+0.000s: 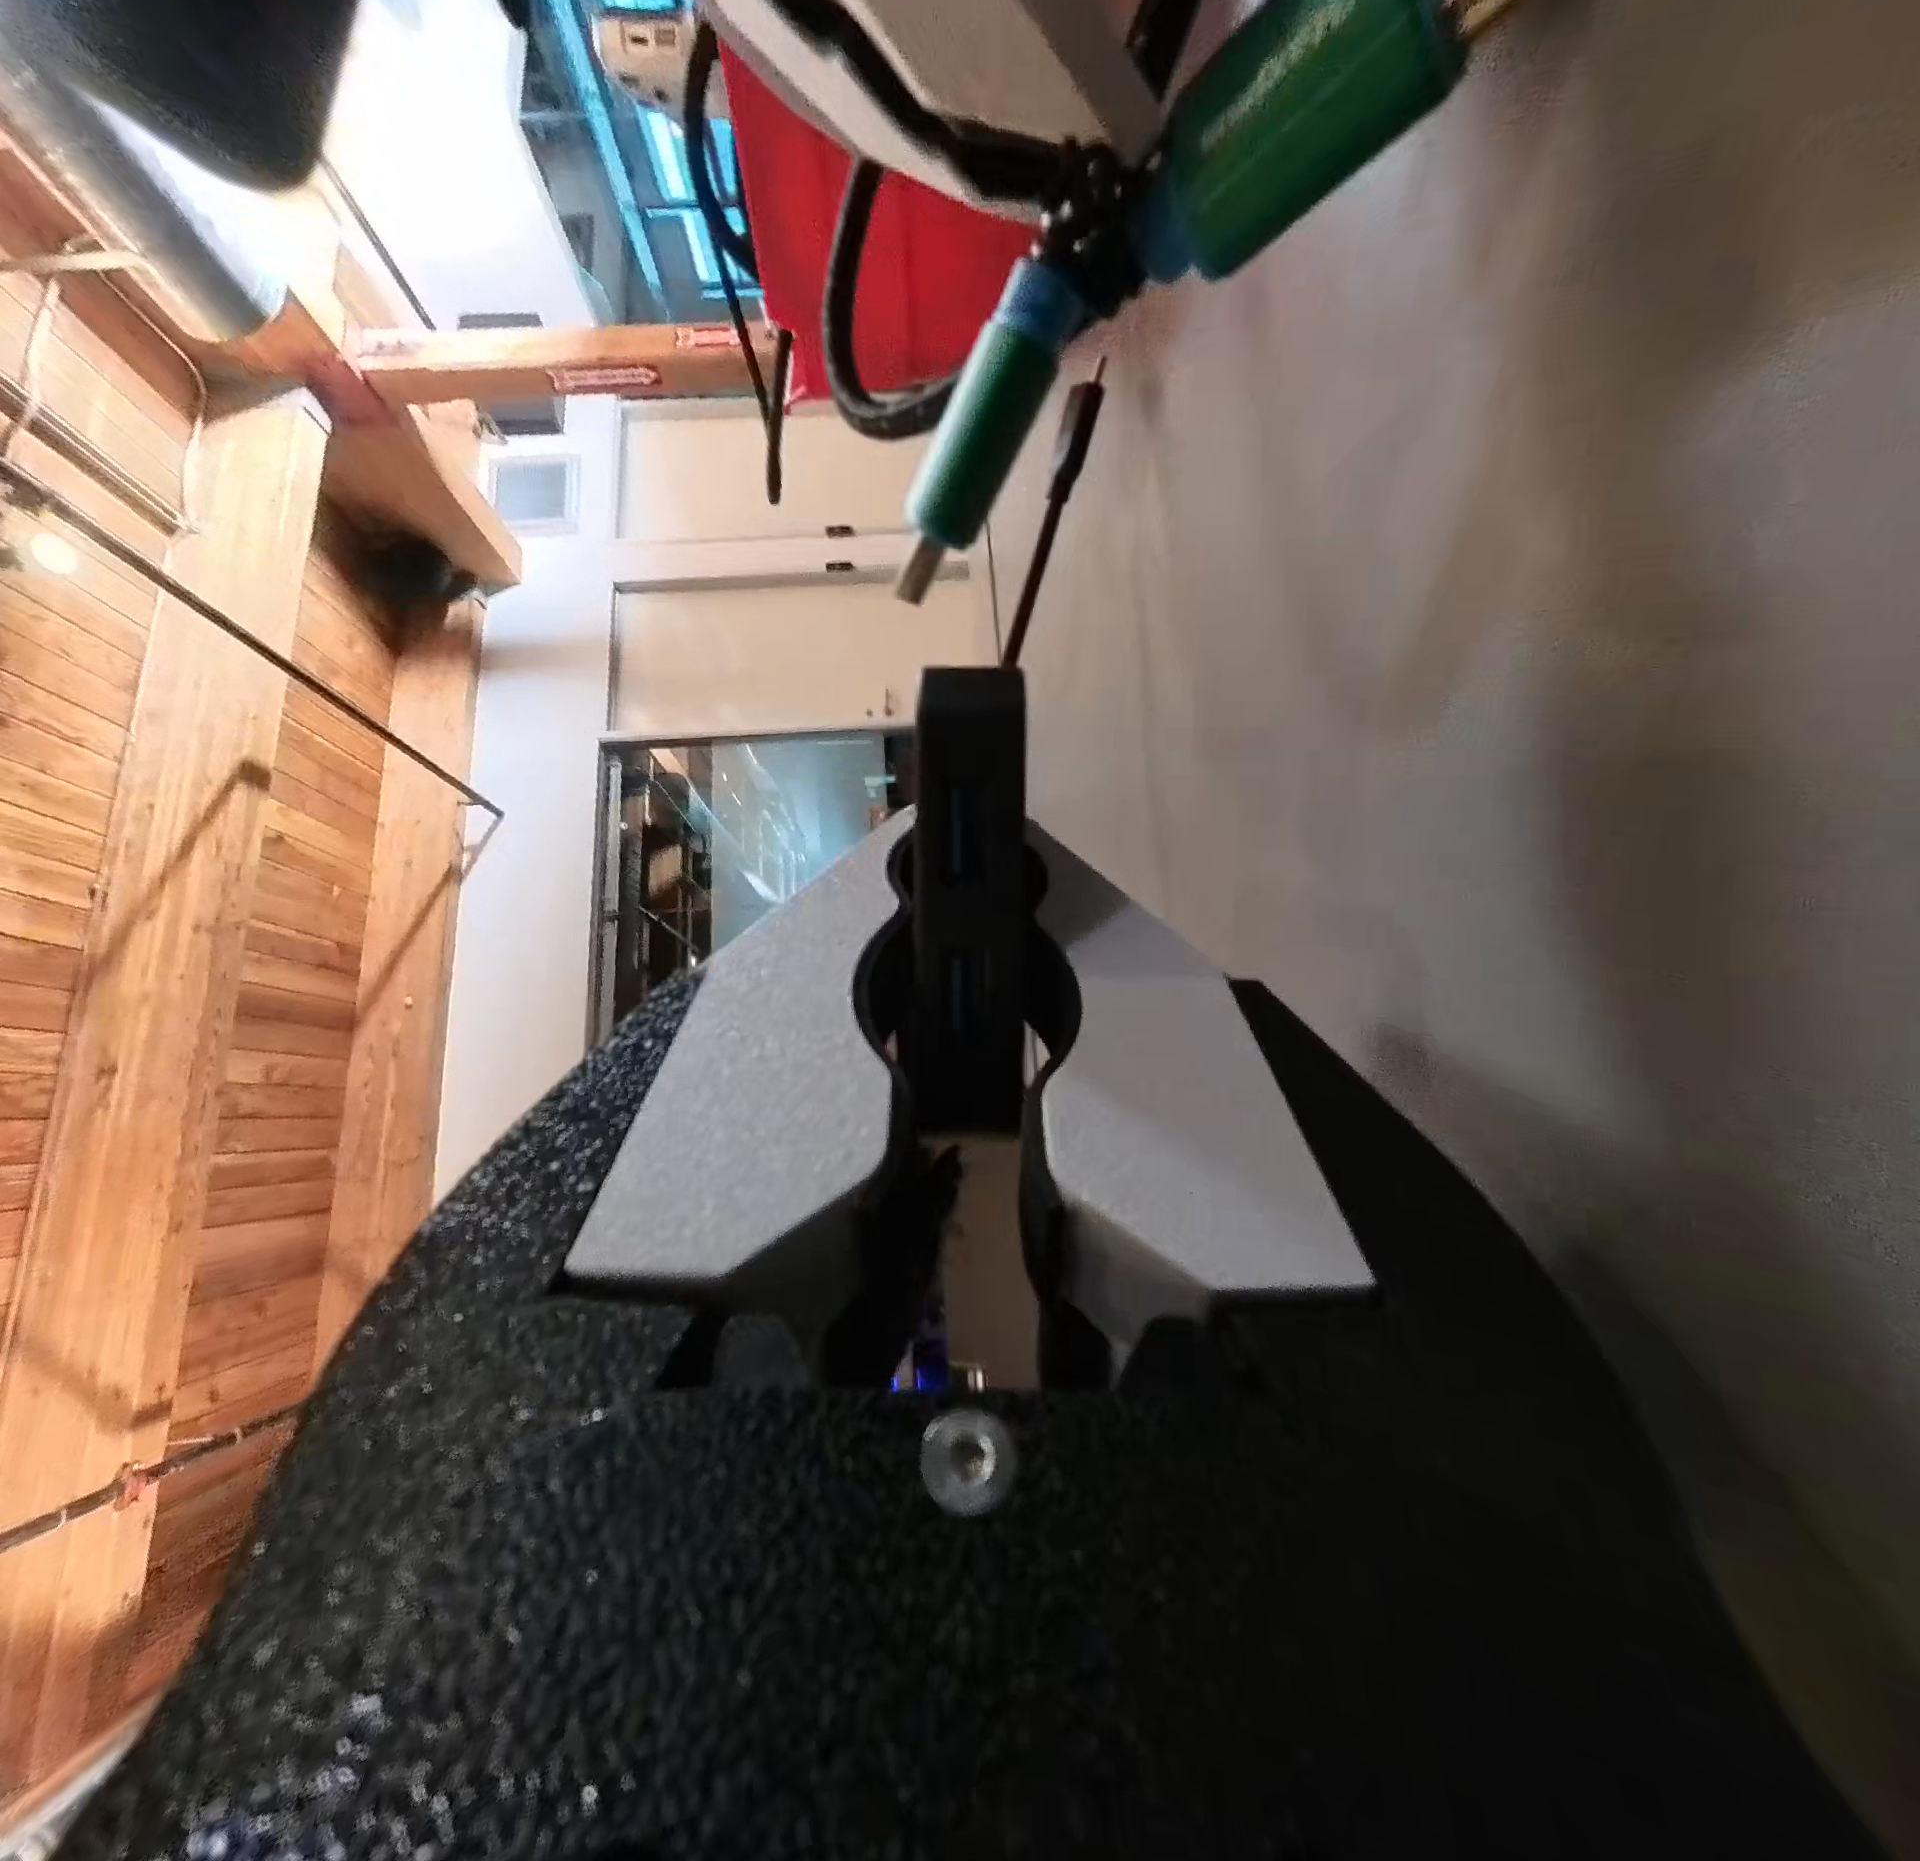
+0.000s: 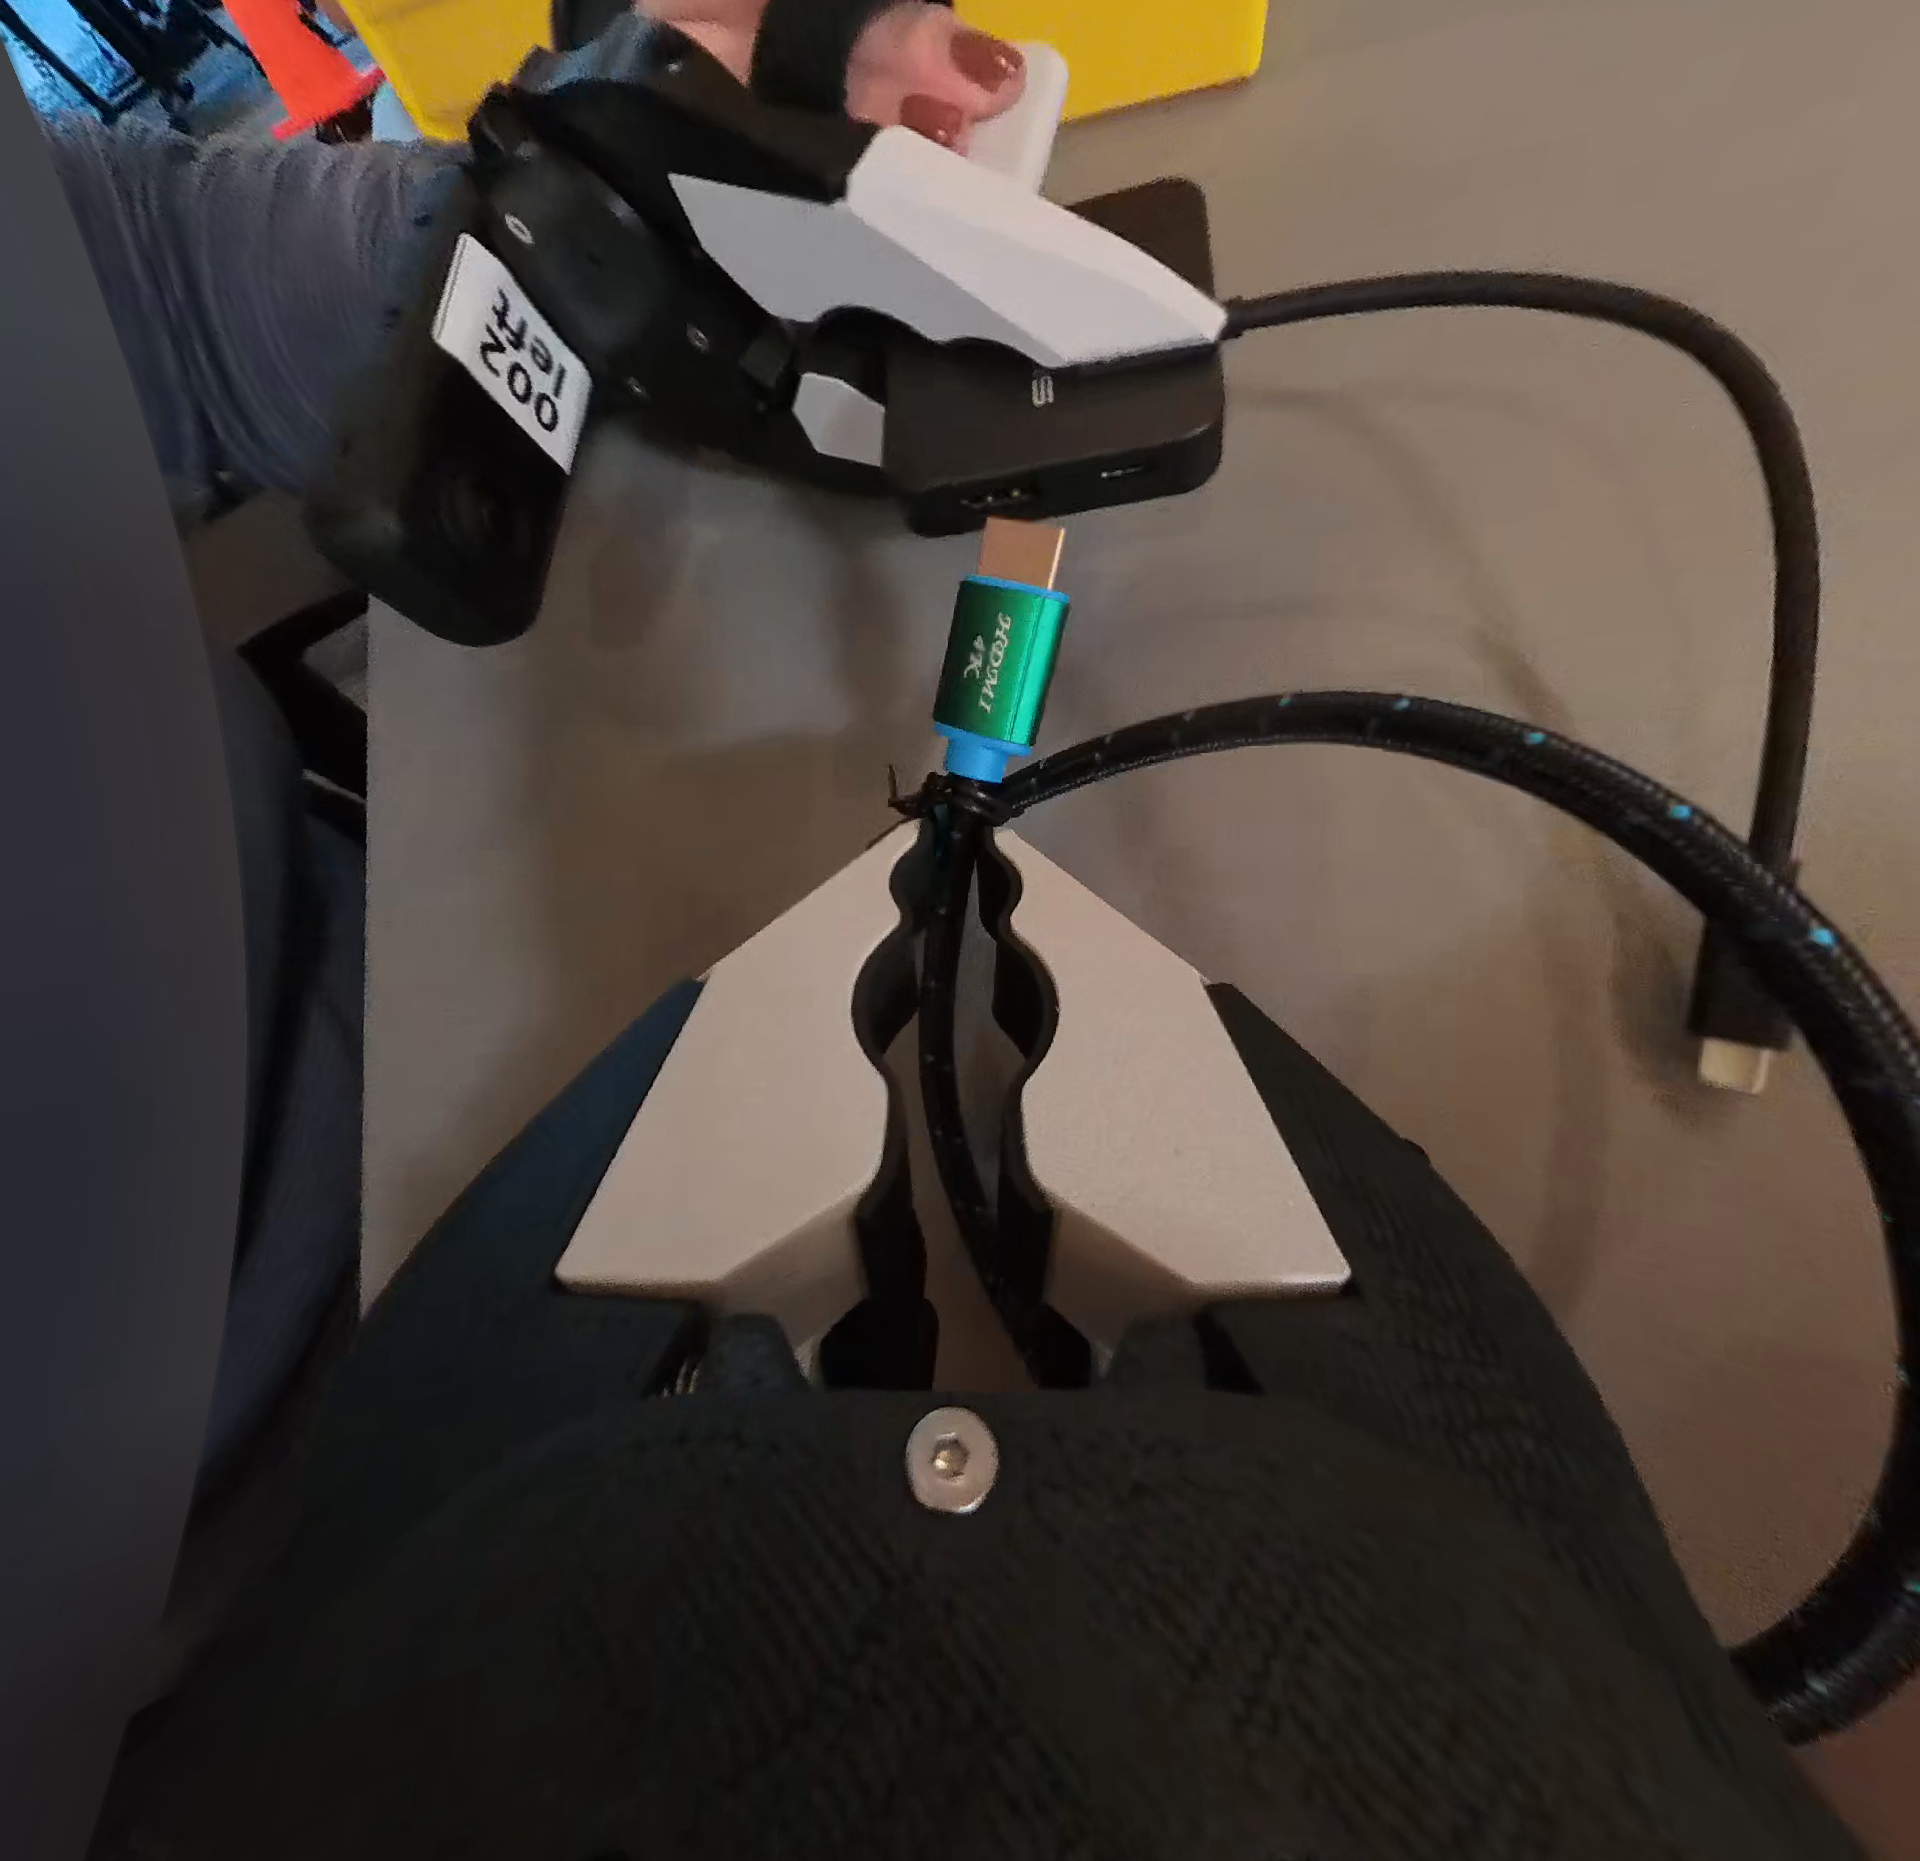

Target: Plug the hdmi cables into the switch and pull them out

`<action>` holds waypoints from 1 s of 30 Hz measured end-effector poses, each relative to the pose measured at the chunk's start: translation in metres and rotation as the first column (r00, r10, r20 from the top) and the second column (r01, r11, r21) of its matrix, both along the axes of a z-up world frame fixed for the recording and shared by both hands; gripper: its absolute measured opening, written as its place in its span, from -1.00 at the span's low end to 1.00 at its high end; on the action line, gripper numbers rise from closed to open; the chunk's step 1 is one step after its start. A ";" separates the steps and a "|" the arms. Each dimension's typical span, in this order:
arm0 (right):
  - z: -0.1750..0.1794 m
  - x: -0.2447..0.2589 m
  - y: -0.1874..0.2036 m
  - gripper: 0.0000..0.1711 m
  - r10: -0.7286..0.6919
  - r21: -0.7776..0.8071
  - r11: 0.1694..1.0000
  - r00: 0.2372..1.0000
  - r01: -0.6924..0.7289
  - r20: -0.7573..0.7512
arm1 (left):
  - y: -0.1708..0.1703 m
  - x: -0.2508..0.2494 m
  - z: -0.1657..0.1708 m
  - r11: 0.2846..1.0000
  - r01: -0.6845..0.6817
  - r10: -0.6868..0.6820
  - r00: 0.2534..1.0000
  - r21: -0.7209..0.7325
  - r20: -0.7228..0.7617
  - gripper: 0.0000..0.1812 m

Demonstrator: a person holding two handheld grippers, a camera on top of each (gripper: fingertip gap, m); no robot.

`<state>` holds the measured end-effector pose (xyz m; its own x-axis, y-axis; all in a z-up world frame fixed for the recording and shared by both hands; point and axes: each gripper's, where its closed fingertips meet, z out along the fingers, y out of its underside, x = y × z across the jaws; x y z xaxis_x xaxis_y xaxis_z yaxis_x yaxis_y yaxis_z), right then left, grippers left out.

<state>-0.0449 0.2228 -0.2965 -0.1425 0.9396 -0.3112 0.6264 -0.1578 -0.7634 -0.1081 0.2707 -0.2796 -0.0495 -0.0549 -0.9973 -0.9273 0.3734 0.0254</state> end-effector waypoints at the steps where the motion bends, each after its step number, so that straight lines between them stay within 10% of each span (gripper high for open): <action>1: -0.001 0.001 -0.001 -0.94 0.009 -0.008 1.000 1.000 -0.008 0.020 | -0.001 0.003 0.001 1.000 0.013 -0.013 1.000 0.001 0.007 -0.88; 30: -0.009 0.018 -0.033 -0.94 0.192 -0.187 0.969 0.970 -0.163 0.151 | -0.027 0.035 -0.022 0.980 0.166 -0.179 0.977 -0.110 -0.116 -0.88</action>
